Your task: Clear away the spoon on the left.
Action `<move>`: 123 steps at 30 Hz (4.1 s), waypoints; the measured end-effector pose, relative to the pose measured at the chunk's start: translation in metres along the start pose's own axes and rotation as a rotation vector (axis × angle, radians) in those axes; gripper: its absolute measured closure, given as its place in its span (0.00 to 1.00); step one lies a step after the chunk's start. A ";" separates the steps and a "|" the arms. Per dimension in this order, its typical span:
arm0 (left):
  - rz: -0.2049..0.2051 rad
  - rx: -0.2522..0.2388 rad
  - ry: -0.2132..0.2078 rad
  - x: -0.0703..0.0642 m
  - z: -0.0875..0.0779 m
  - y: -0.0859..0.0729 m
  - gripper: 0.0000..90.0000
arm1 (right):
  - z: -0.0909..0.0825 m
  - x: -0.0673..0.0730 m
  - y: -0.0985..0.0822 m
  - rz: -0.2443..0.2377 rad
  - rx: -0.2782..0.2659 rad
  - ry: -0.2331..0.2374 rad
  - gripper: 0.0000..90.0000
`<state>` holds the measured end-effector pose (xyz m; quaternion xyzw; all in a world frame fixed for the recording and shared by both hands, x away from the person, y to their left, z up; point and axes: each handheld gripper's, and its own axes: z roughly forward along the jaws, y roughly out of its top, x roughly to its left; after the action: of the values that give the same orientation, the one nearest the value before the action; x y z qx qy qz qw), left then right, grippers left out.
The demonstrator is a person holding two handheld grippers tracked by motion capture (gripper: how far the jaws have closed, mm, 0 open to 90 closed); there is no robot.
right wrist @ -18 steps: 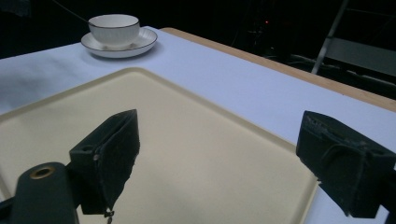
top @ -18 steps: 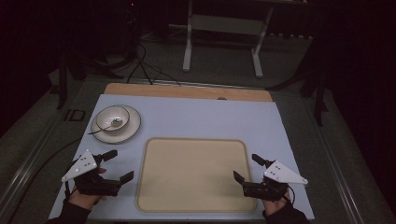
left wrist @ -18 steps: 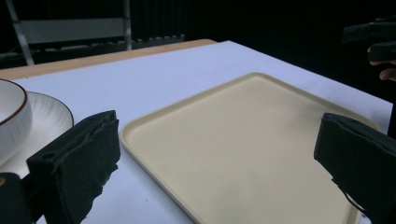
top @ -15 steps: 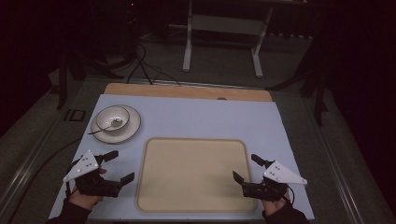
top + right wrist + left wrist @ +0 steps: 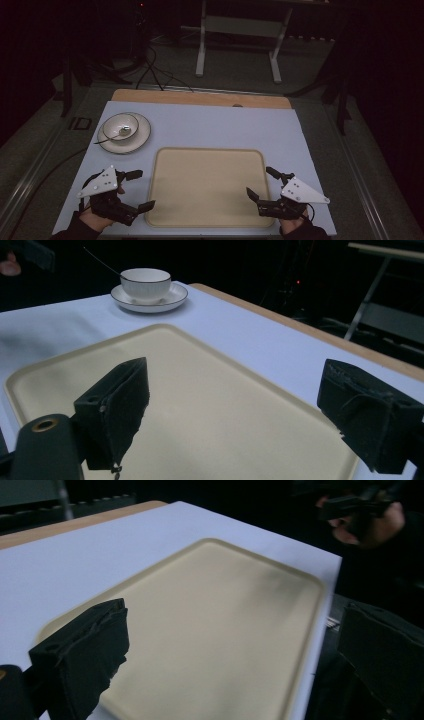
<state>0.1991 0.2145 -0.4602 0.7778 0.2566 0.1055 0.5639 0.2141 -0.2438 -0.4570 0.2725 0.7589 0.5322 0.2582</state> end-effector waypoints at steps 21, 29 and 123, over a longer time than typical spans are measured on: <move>0.107 -0.061 0.118 0.016 -0.022 0.080 0.03 | 0.000 -0.001 0.000 0.005 -0.016 0.020 0.15; 0.026 -0.079 0.322 0.057 -0.038 0.087 0.05 | 0.000 -0.001 0.000 0.009 -0.018 0.021 0.15; -0.589 -0.149 0.752 0.135 -0.094 0.023 1.00 | 0.005 -0.002 -0.004 0.012 0.008 0.020 0.15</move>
<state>0.2776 0.3565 -0.4231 0.5375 0.6436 0.2333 0.4923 0.2188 -0.2433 -0.4623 0.2727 0.7619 0.5333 0.2465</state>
